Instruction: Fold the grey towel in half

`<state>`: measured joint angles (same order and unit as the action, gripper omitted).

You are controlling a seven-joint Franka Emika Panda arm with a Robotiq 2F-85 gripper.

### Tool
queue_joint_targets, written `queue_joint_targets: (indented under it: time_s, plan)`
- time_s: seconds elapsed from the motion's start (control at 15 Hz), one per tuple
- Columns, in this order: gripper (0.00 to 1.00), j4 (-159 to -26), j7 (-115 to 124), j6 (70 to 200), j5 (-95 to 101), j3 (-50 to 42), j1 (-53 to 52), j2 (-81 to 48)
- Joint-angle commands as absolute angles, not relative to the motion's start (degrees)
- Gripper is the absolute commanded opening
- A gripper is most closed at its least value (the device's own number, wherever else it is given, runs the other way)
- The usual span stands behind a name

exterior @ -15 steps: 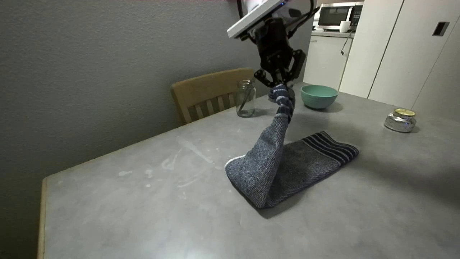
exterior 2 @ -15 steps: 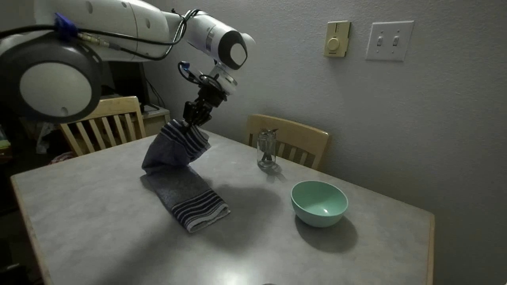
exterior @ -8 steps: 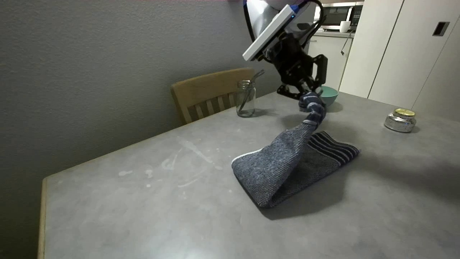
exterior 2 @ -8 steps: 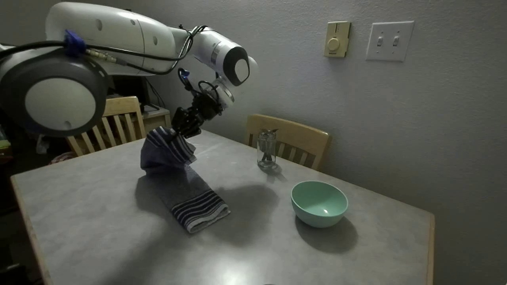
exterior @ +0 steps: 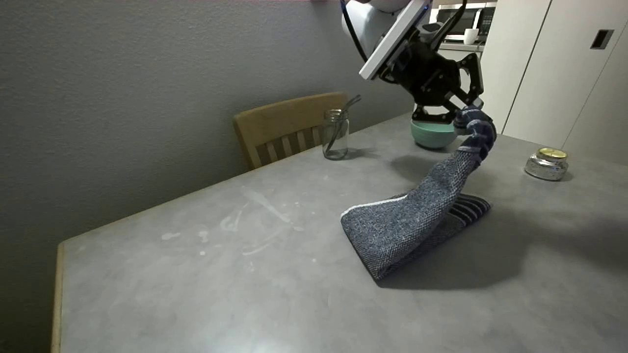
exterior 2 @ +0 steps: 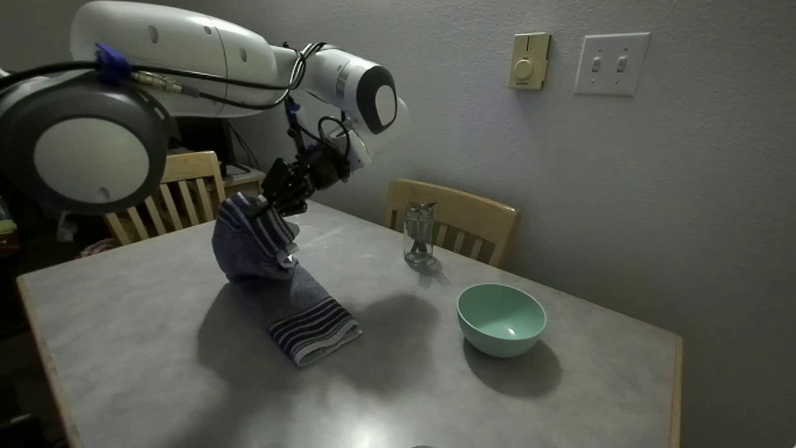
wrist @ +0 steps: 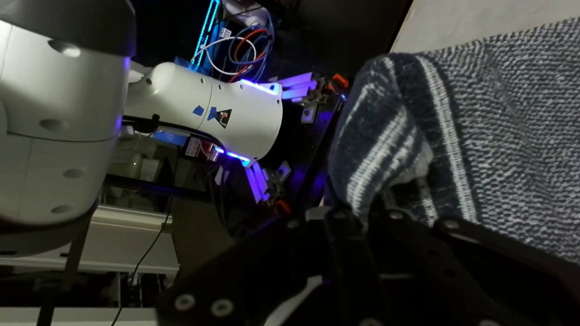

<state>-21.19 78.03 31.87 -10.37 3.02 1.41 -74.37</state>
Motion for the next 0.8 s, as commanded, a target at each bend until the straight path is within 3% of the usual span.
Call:
queue_joint_targets:
  time_s: [0.0,0.07,0.13,0.47,0.73]
  plan:
    - [0.10,-21.19,78.03,31.84,-10.37,3.02,1.41,-74.37]
    - [0.10,-21.19,78.03,31.81,-10.37,3.02,1.41,-74.37]
    - [0.02,-21.19,78.03,31.79,-10.37,3.02,1.41,-74.37]
    - [0.02,-21.29,73.60,30.14,-4.49,1.22,-1.19,-73.05]
    - [0.02,-22.12,55.67,27.54,15.43,2.62,-3.30,-72.09]
